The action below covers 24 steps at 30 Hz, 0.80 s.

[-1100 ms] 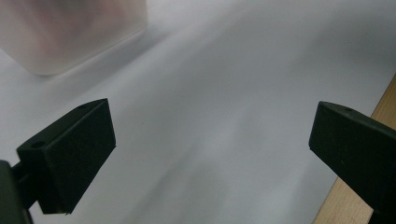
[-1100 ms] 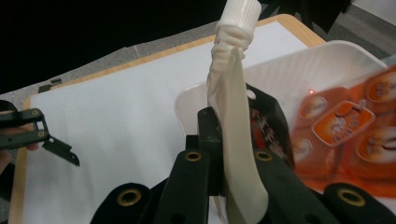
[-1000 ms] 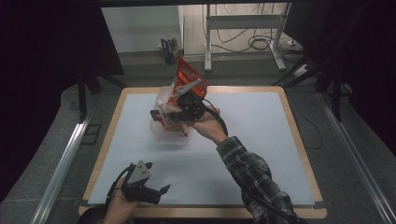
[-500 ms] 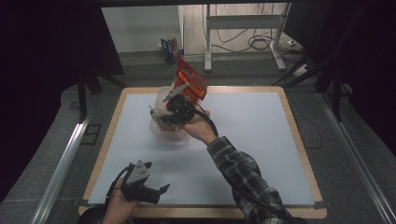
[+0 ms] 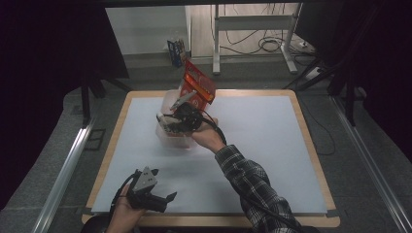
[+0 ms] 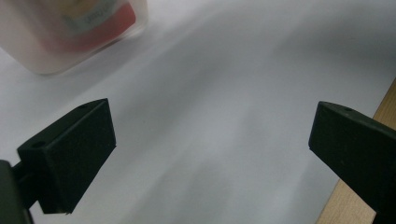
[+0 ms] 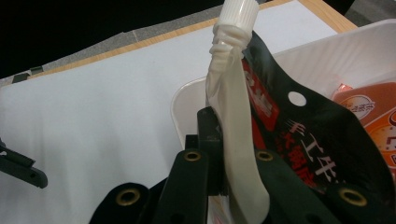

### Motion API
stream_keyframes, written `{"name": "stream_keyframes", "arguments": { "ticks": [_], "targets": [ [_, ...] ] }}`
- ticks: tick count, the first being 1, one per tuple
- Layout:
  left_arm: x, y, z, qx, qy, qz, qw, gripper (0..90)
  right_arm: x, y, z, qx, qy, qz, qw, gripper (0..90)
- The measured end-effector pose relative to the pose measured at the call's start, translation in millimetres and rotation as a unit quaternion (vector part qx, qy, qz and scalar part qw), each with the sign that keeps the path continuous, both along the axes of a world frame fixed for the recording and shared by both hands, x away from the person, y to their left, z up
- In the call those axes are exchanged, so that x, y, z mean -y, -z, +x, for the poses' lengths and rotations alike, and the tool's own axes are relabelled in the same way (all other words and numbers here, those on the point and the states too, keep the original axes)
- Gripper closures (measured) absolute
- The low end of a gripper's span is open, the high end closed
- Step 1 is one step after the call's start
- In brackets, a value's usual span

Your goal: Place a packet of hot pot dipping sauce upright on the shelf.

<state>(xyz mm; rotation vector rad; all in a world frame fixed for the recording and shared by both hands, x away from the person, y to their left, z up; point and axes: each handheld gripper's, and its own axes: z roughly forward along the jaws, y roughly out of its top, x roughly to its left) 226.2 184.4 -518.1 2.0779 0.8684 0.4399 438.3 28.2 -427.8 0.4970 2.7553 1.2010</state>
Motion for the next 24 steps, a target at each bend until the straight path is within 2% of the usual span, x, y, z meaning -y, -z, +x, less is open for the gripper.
{"name": "stream_keyframes", "arguments": {
  "ticks": [7,16,18,24],
  "targets": [
    [0.9,1.0,0.3,-0.002,0.0,0.005,1.0,0.5,6.7,2.8,2.7,-0.005,0.004,0.007,1.0,87.3],
    [1.1,1.8,0.9,-0.005,0.0,0.007,1.0,0.7,14.2,5.4,3.5,-0.007,0.01,-0.001,0.9999,81.6],
    [1.1,2.0,1.1,-0.005,-0.001,0.007,1.0,0.7,14.8,5.0,2.7,-0.003,0.009,-0.004,0.9999,78.4],
    [1.5,2.5,1.4,-0.007,0.0,0.009,0.9999,0.7,17.8,5.7,1.7,0.004,0.016,-0.015,0.9997,59.0]
  ]
}}
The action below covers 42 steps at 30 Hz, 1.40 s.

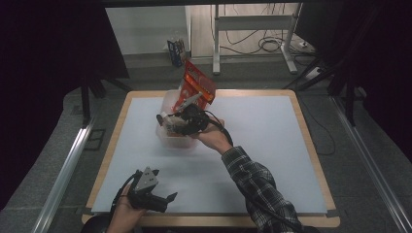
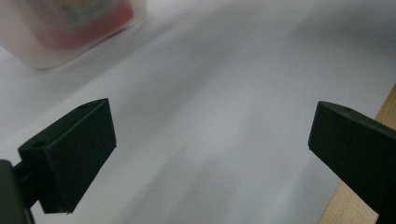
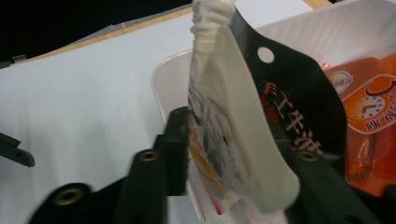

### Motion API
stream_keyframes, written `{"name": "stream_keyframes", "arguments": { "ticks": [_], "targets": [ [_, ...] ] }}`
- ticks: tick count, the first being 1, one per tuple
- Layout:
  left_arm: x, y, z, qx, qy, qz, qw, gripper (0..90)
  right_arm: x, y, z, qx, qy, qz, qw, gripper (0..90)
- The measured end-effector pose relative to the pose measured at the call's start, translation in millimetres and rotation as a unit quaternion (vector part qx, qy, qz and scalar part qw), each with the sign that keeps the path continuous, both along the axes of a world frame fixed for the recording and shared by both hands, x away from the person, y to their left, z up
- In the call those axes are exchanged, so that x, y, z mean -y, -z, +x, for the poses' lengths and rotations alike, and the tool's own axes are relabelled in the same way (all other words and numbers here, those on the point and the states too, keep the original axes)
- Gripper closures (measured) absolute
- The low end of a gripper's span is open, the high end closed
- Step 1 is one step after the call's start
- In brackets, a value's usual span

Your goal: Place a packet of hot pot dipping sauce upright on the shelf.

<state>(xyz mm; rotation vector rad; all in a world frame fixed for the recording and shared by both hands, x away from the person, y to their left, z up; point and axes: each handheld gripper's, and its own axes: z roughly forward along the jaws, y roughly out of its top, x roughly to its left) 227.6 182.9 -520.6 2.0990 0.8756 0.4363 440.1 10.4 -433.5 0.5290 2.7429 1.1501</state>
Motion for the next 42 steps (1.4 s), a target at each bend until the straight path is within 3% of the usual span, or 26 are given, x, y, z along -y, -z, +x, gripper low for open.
{"name": "stream_keyframes", "arguments": {
  "ticks": [7,13,31,42],
  "targets": [
    [0.1,0.9,0.4,-0.003,0.0,0.001,1.0,0.7,4.8,1.4,-0.6,-0.011,0.004,0.001,0.9999,39.7],
    [0.4,1.4,0.4,-0.005,0.001,0.003,1.0,0.7,6.0,0.5,-3.0,-0.013,0.001,-0.001,0.9999,31.6],
    [-0.2,2.3,-0.1,-0.003,-0.001,0.007,1.0,0.7,16.1,5.8,-8.5,-0.026,-0.006,-0.007,0.9996,15.9],
    [0.3,3.6,-1.8,0.001,-0.002,0.01,0.9999,0.6,24.2,7.2,-18.0,-0.007,0.001,-0.019,0.9998,8.7]
  ]
}}
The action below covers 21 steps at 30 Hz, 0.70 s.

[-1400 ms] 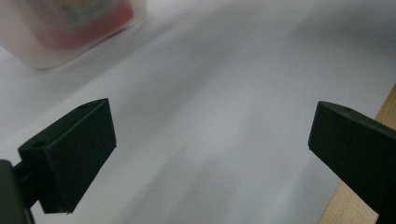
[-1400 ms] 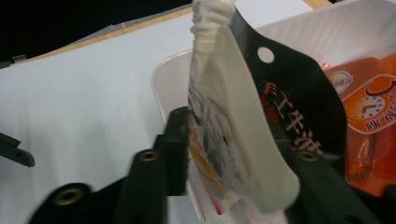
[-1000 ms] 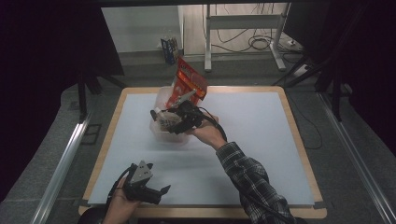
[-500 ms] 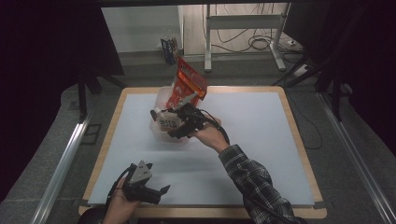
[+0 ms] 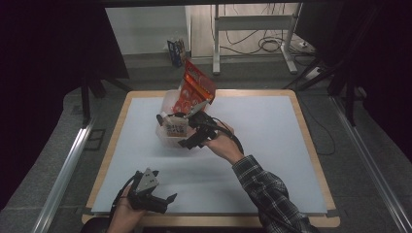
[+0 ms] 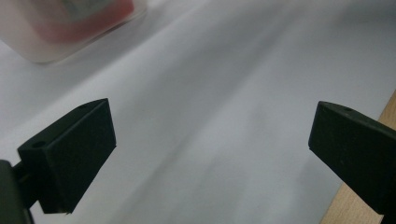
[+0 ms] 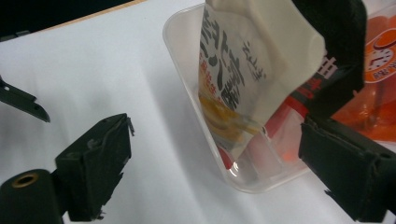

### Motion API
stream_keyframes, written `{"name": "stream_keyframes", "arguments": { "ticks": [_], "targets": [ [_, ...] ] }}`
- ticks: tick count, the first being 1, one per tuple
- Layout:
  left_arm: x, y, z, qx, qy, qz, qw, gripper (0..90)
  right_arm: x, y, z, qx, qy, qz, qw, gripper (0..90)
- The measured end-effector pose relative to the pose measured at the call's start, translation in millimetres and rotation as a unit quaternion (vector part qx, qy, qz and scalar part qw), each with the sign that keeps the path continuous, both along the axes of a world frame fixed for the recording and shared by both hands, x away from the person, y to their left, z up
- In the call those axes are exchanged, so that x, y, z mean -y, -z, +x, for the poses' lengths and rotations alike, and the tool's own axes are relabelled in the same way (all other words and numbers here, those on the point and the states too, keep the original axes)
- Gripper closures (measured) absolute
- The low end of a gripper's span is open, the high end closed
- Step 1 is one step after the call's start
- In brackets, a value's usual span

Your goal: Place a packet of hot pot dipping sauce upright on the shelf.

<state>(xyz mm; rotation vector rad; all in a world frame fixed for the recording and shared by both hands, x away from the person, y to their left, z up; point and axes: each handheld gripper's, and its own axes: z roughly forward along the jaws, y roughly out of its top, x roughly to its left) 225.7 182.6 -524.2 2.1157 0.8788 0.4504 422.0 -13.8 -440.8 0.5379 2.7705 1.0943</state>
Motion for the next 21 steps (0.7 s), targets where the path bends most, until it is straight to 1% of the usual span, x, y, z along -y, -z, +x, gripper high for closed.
{"name": "stream_keyframes", "arguments": {
  "ticks": [4,9,11,12,17,20,21],
  "targets": [
    [0.1,0.5,-0.4,0.001,0.001,0.002,1.0,0.5,3.7,-0.3,-1.9,0.004,0.003,0.005,1.0,7.3],
    [0.1,0.5,-0.9,0.003,0.001,0.004,1.0,0.5,9.6,-0.4,-3.1,0.001,0.007,0.017,0.9998,4.6],
    [-0.2,0.3,-1.0,0.004,0.0,0.003,1.0,0.5,11.7,-0.2,-4.2,-0.004,0.009,0.02,0.9998,3.7],
    [-0.3,0.3,-1.1,0.004,0.0,0.003,1.0,0.5,12.7,0.2,-5.0,-0.005,0.01,0.019,0.9998,2.9],
    [-0.6,0.2,-1.5,0.005,-0.001,0.005,1.0,0.5,17.6,3.3,-10.8,0.007,0.009,0.016,0.9998,0.9],
    [-0.5,0.4,-1.7,0.006,-0.001,0.007,1.0,0.4,21.1,4.8,-13.5,0.006,0.012,0.017,0.9998,0.1],
    [-0.4,0.5,-1.7,0.007,-0.001,0.007,1.0,0.4,22.6,5.5,-14.8,0.002,0.015,0.019,0.9997,0.0]
  ]
}}
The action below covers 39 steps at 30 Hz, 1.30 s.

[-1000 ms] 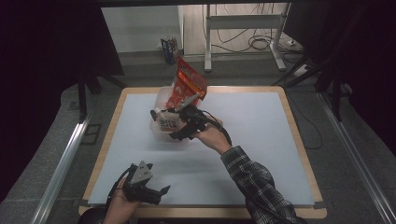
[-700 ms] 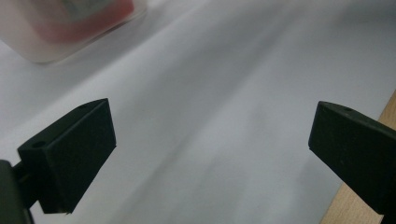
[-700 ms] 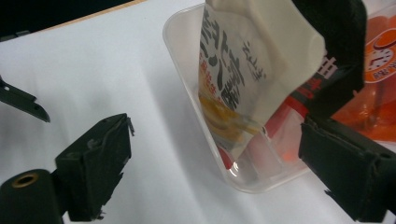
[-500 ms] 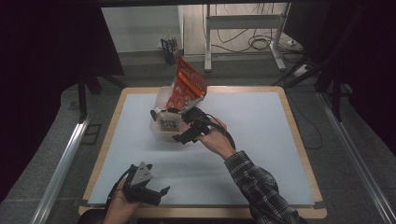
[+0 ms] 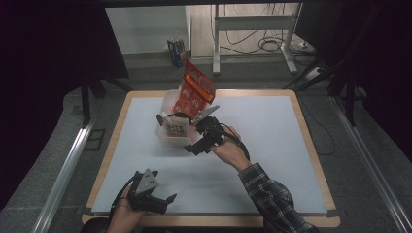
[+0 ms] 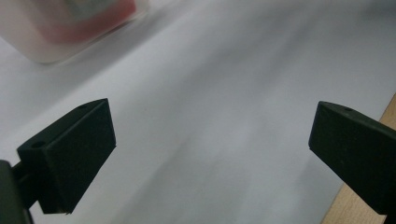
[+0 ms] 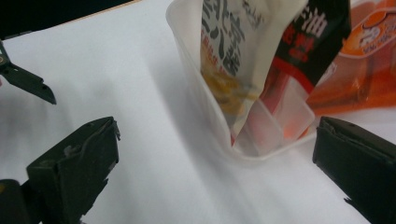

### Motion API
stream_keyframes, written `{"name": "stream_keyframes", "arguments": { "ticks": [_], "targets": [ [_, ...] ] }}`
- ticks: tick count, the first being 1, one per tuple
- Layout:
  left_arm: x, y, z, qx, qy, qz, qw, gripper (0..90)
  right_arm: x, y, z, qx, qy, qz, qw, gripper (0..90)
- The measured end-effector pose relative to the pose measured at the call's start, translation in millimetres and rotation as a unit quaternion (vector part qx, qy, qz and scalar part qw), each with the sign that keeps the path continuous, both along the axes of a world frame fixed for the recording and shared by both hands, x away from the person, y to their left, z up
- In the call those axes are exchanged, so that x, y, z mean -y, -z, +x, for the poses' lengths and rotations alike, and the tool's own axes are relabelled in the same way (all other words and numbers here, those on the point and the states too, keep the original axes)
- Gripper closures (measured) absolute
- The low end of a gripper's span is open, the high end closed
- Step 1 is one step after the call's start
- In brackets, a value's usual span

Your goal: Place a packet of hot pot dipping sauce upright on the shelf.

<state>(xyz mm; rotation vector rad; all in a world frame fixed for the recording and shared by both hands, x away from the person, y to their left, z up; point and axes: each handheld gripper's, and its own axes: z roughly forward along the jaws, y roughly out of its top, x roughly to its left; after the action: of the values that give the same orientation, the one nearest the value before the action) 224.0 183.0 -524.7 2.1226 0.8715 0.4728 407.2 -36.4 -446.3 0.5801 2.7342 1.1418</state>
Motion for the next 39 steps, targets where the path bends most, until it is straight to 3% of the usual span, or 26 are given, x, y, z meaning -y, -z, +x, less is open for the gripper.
{"name": "stream_keyframes", "arguments": {
  "ticks": [4,9,25,31,39],
  "targets": [
    [0.5,0.5,0.1,0.001,0.001,0.001,1.0,0.3,6.3,0.9,-3.9,-0.021,0.004,0.012,0.9997,0.0],
    [1.2,1.0,0.0,0.001,0.003,0.006,1.0,0.3,15.2,-0.6,-12.9,0.024,0.024,0.013,0.9993,0.0],
    [2.7,1.1,-1.3,0.009,0.01,0.013,0.9998,0.1,35.7,-0.9,-29.7,0.038,0.028,0.026,0.9985,0.0],
    [3.9,1.1,-1.9,0.012,0.013,0.017,0.9997,0.1,42.6,3.7,-37.1,0.044,0.029,0.016,0.9985,0.0],
    [3.8,0.9,-2.0,0.015,0.013,0.014,0.9997,0.0,52.2,9.1,-45.6,0.043,0.032,0.026,0.9982,0.0]
  ]
}}
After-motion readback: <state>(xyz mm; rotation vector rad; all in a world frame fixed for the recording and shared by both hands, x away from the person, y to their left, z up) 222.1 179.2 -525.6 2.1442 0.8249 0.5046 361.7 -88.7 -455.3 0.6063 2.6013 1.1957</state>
